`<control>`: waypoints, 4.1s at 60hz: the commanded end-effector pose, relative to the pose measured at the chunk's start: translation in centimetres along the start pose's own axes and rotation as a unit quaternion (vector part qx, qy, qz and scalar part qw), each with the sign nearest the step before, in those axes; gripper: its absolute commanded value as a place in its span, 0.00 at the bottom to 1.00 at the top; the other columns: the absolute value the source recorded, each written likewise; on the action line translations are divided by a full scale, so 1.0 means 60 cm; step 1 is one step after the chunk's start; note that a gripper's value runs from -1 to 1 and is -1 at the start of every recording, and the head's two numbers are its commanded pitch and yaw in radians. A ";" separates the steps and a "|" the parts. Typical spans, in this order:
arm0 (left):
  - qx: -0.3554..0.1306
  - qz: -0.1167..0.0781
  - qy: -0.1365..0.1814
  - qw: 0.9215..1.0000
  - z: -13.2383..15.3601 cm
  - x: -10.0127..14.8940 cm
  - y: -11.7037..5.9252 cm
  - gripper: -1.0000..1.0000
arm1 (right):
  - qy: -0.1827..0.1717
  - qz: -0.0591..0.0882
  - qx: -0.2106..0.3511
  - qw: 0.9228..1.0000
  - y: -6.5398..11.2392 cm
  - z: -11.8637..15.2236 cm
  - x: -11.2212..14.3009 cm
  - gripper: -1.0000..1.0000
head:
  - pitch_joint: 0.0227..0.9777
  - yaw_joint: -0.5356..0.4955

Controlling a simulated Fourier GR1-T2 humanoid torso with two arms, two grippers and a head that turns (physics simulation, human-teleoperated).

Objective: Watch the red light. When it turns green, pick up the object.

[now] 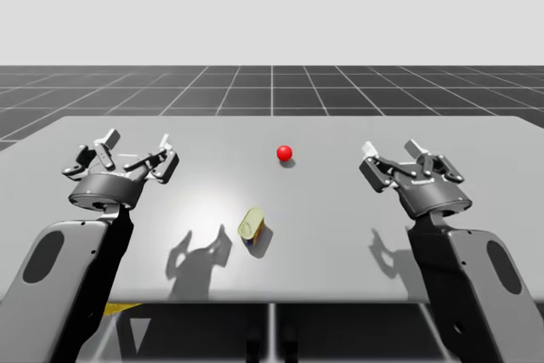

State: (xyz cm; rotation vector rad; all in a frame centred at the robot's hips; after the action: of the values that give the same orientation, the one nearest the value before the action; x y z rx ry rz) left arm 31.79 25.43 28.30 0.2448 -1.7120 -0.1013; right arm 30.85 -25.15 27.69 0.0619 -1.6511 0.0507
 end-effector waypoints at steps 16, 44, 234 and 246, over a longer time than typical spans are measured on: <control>0.000 -0.006 0.008 1.000 -0.003 -0.008 0.004 0.00 | 0.007 0.007 -0.009 1.000 -0.010 -0.005 -0.006 0.00 | 0.16 0.52; 0.001 -0.010 0.009 1.000 -0.007 -0.009 0.007 0.00 | 0.006 0.016 -0.016 1.000 -0.007 -0.006 -0.006 0.00 | 0.52 0.49; -0.020 -0.006 0.023 1.000 -0.006 -0.009 0.005 0.00 | 0.008 0.026 -0.010 1.000 0.002 -0.003 -0.007 0.00 | 0.61 0.45; -0.019 -0.013 0.022 0.999 -0.007 -0.011 0.005 0.00 | 0.008 0.025 -0.009 1.000 0.004 -0.002 -0.008 0.00 | 0.61 0.46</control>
State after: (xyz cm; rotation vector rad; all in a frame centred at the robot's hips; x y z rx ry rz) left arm 32.25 25.89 27.82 0.2348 -1.6618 -0.1441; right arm 31.04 -24.97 27.25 0.0036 -1.6366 0.0741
